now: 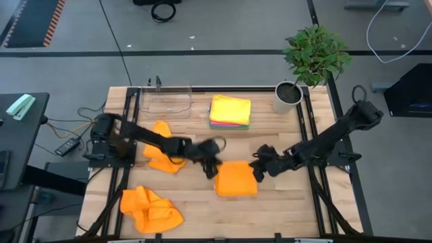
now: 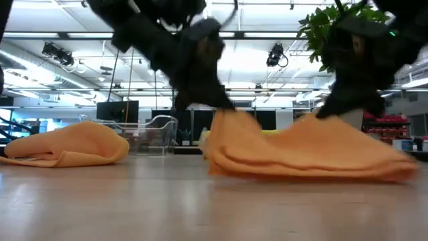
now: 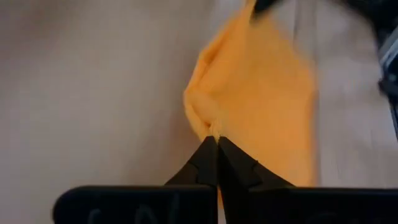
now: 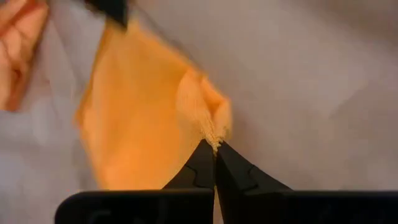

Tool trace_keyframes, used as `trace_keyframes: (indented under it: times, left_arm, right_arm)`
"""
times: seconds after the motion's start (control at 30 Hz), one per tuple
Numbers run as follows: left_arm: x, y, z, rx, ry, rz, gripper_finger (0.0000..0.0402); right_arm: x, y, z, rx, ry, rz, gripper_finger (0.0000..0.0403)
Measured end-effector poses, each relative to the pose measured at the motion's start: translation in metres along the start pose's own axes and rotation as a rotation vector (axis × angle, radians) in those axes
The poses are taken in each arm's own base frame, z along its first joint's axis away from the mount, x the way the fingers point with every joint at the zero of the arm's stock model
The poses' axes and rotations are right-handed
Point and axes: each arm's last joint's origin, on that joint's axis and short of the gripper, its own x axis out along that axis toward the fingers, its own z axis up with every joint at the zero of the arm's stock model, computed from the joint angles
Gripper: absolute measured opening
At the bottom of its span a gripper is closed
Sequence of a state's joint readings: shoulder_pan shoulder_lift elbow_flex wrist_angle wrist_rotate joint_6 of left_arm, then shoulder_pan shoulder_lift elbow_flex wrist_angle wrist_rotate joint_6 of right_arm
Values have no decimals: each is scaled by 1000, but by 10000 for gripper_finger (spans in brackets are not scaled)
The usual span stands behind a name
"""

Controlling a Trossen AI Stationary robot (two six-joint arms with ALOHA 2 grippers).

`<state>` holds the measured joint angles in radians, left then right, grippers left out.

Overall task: Fold microfiber towels
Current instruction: Fold the middle orange towel

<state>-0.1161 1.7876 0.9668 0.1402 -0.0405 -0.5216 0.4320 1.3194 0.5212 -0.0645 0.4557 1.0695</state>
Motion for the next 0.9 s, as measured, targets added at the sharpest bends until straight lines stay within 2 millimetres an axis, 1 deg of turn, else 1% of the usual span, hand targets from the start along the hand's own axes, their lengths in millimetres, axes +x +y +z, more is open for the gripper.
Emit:
trace_keyframes:
  times: [0.13,0.23,0.27,0.33,0.4,0.43,0.5,0.53,0.6,0.7,0.77,0.83,0.9]
  left_arm:
    - [-34,7,31,208,-121,35,6]
    - [-67,9,55,350,-237,62,6]
    - [-77,9,60,404,-263,72,6]
    - [-91,7,65,512,-288,91,6]
    - [-99,1,61,574,-265,91,6]
    - [-100,-4,56,590,-235,79,6]
    - [-95,-15,36,624,-106,49,6]
    - [-87,-23,23,639,-37,31,6]
    - [-66,-35,-12,676,58,31,6]
    - [-35,-58,-61,712,76,12,6]
    - [-22,-71,-87,724,111,21,6]
    - [-14,-85,-102,736,126,12,5]
    - [-12,-98,-112,759,135,-7,5]
  right_arm:
    - [-17,3,36,-217,1,-102,4]
    - [-33,8,65,-388,-18,-182,4]
    - [-38,10,74,-446,-31,-203,4]
    - [-47,17,87,-547,-53,-220,4]
    - [-51,26,89,-621,-59,-201,4]
    - [-51,31,85,-644,-55,-188,3]
    - [-43,39,66,-672,-26,-159,3]
    - [-37,43,52,-676,-14,-135,3]
    - [-22,51,18,-673,-14,-88,3]
    - [2,59,-34,-630,-1,-26,3]
    - [14,69,-60,-588,1,35,8]
    - [19,82,-77,-567,9,78,23]
    - [22,93,-91,-574,38,105,44]
